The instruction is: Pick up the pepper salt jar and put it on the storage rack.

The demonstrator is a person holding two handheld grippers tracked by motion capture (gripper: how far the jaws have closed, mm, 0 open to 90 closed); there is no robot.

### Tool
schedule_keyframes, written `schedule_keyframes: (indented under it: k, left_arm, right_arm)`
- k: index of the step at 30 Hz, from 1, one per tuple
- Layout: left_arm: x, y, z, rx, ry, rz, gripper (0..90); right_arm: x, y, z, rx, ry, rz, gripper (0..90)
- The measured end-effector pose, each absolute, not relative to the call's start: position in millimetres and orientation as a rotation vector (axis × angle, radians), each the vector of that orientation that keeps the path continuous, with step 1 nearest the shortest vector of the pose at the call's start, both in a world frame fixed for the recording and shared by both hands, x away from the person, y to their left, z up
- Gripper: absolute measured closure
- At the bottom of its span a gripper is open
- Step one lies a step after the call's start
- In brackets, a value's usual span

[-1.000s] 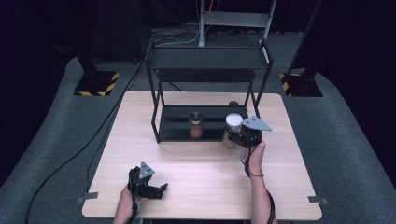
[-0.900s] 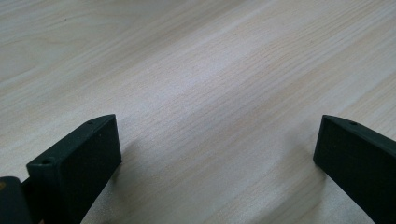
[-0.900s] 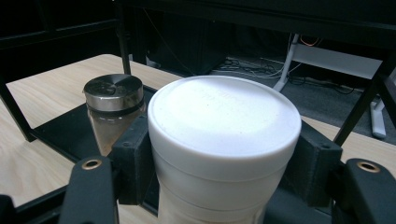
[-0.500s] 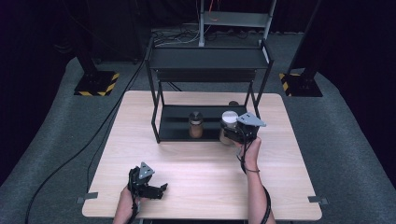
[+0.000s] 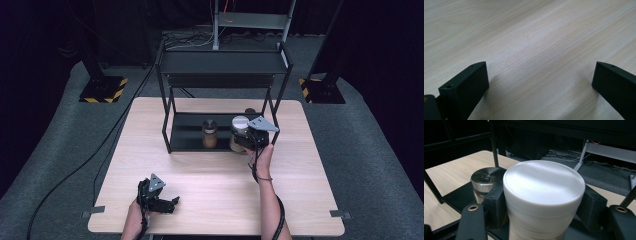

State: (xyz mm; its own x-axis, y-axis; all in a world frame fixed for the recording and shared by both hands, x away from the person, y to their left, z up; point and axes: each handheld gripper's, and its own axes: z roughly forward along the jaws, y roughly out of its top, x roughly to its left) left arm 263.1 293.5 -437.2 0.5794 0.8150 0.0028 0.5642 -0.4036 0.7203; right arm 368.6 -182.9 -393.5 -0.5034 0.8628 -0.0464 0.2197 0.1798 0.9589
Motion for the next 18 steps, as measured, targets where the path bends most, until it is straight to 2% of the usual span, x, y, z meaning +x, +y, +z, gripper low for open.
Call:
schedule_keyframes:
  k: [18]
  left_arm:
    - [263.1,293.6,-437.3,2.121,1.094,0.468,0.1]
  right_arm:
    - [382.9,-167.2,-392.9,1.009,1.866,1.353,32.9]
